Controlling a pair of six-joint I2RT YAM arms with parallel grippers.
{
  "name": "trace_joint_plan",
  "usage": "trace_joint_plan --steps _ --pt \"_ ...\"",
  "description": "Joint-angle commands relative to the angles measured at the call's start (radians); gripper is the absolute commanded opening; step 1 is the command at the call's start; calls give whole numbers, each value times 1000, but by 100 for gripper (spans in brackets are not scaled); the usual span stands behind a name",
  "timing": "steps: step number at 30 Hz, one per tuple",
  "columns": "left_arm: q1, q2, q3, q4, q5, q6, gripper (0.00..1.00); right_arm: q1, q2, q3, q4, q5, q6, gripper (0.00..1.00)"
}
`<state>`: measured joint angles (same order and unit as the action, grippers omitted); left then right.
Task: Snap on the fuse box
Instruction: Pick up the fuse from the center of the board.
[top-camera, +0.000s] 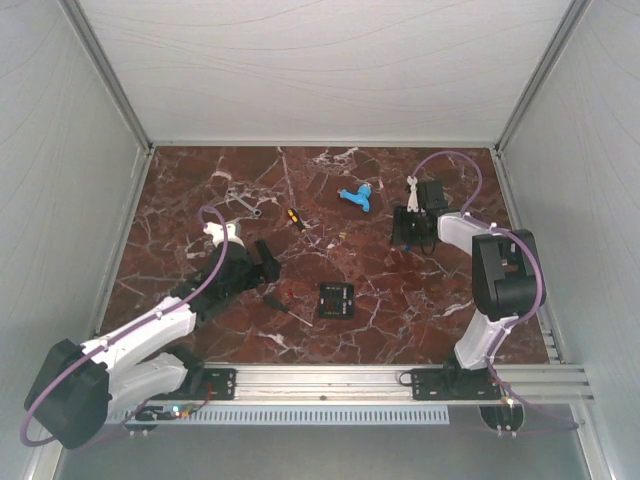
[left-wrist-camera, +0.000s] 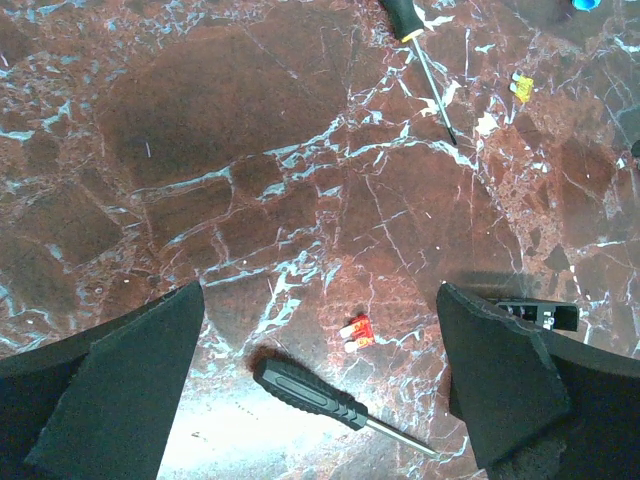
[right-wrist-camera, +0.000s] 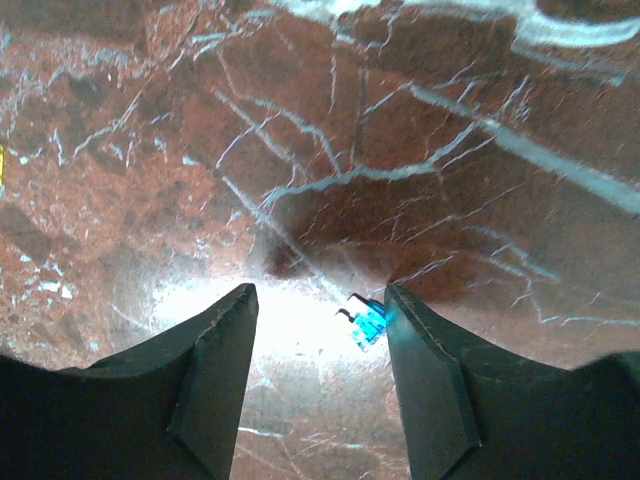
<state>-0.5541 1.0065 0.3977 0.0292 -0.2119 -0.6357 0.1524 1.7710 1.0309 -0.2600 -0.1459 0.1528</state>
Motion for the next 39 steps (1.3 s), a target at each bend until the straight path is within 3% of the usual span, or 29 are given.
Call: trace_joint_plan --steps 1,20,39 --pt "3 -8 7 42 7 -4 100 25 -38 -48 -53 -3 15 51" --pt "3 6 9 42 3 -8 100 126 -99 -105 -68 223 53 44" --pt "3 20 13 40 4 -10 100 190 -67 -137 -68 400 263 32"
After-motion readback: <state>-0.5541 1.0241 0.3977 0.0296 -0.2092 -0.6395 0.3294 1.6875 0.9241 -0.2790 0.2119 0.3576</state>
